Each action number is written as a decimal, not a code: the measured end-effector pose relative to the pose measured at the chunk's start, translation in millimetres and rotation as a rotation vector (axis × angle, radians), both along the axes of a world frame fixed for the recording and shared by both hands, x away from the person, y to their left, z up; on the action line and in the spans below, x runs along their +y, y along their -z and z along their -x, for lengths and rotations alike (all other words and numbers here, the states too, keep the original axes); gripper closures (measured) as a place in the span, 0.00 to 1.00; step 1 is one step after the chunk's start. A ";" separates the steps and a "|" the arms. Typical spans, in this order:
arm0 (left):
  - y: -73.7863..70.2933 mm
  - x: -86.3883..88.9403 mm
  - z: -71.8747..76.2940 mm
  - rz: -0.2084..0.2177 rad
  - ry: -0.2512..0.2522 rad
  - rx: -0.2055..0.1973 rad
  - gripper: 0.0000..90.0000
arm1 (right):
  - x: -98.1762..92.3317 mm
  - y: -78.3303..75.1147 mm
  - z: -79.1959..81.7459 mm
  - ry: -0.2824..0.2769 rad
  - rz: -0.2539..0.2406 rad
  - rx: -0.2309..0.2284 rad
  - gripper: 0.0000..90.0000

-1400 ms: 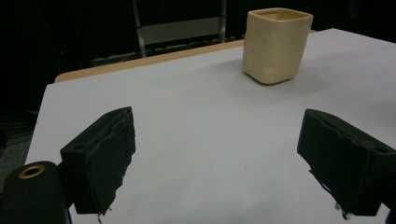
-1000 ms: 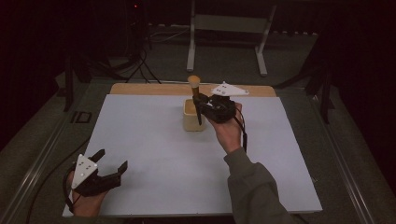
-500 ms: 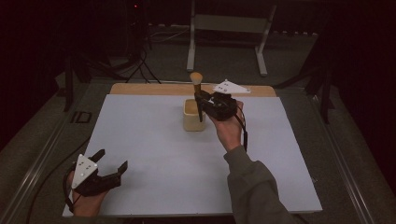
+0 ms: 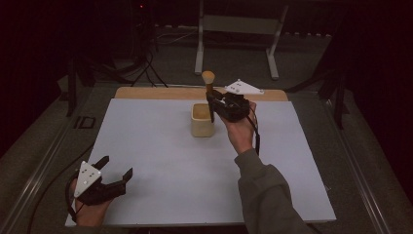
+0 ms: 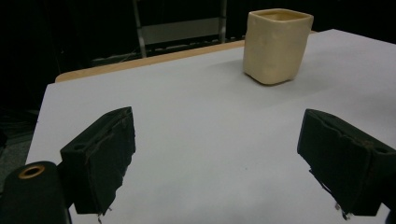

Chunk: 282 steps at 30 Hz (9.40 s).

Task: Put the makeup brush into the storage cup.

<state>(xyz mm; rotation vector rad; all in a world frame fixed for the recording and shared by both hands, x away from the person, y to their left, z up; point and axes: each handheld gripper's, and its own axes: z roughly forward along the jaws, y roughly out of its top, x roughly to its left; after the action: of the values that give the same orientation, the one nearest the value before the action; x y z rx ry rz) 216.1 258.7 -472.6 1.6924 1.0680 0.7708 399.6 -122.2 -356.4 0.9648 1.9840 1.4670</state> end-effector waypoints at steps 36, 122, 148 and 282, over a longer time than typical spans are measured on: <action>-0.1 0.3 -0.1 0.003 0.001 -0.001 0.13 | 5.0 -3.1 -24.7 0.040 0.019 -0.042 0.82; -0.5 1.4 1.0 0.007 -0.005 -0.004 0.13 | 25.6 47.1 -40.4 0.057 0.108 0.022 0.81; -0.1 1.2 0.6 0.004 -0.005 -0.002 0.13 | 21.3 46.5 -41.2 -0.031 0.117 0.083 0.12; 0.7 -0.4 0.2 -0.002 -0.013 0.006 0.13 | -128.5 62.4 61.8 -0.033 0.011 0.097 0.12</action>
<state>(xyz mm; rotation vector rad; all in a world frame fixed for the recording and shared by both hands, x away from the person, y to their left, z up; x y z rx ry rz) 216.0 258.3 -473.2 1.6917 1.0837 0.7759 337.8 -250.6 -418.9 1.0210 2.0837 1.4507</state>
